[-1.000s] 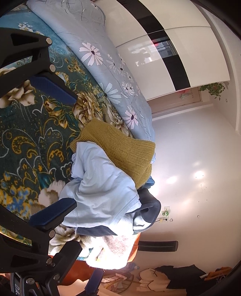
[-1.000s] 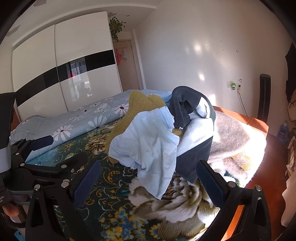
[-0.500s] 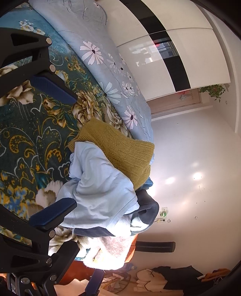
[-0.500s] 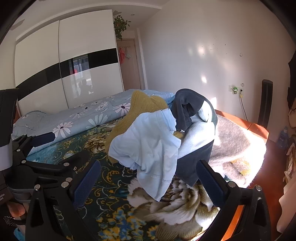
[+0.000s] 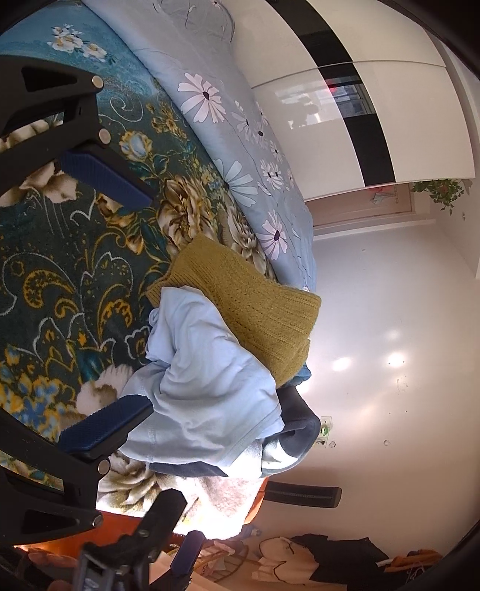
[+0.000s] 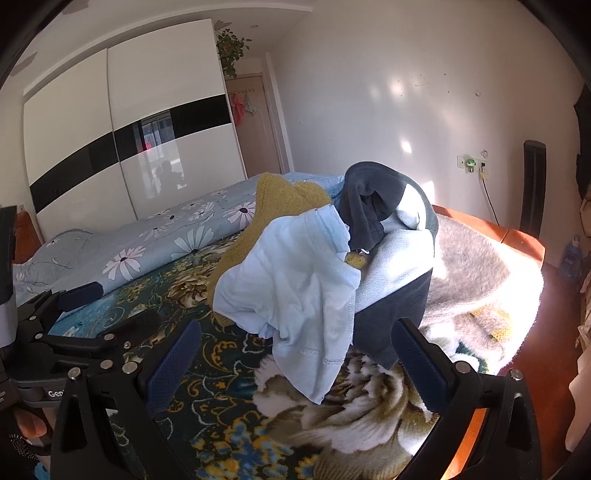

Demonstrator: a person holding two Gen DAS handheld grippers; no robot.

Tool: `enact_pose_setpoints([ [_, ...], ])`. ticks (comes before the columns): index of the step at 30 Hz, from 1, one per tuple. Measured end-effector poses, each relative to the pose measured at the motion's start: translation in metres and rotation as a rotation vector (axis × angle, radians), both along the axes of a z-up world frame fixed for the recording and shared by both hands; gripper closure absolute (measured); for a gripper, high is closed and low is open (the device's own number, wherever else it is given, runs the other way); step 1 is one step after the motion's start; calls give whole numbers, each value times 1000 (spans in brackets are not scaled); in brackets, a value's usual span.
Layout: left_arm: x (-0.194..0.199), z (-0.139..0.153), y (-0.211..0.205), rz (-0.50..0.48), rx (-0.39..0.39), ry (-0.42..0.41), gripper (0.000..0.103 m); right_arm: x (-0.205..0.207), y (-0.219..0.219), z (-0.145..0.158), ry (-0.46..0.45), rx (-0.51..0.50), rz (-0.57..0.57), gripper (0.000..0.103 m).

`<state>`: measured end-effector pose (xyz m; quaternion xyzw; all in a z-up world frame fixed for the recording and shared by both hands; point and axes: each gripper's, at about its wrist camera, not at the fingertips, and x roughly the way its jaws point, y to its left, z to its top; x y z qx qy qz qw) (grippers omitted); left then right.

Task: Fold clothes
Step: 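Grasp the light blue sweatshirt hem with the right tool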

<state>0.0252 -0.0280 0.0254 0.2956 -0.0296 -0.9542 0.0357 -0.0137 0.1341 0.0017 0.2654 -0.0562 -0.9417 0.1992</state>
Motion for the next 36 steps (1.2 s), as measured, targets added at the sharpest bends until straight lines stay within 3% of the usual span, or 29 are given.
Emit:
enact_pose_setpoints([
  [7,24,-16,-46,54,95,-41,0,-55,-6,-24,-89,20,-59,4],
  [10,45,-19,-67,98,100,-33,0,-72,-6,-30,-126,-17,-64,27],
  [12,61,-20,-82,133,107,-28,0,-79,-5,-31,-142,-53,-59,50],
  [13,69,-20,-90,149,116,-27,0,-79,-6,-30,-147,-67,-51,62],
  [14,76,-20,-97,165,128,-25,0,-78,-6,-28,-153,-84,-38,88],
  [15,84,-20,-105,181,143,-23,0,-76,-6,-27,-159,-100,-28,97],
  [21,122,-12,-142,257,216,-4,0,-49,-20,13,-126,-192,100,100],
  [28,166,10,-177,324,275,53,0,8,-83,131,55,-281,414,102],
  [32,201,20,-201,374,303,94,0,43,-136,189,143,-219,509,102],
  [34,216,20,-210,390,320,98,0,55,-160,198,154,-148,515,102],
  [36,229,18,-217,400,325,95,0,58,-170,188,116,-119,505,102],
])
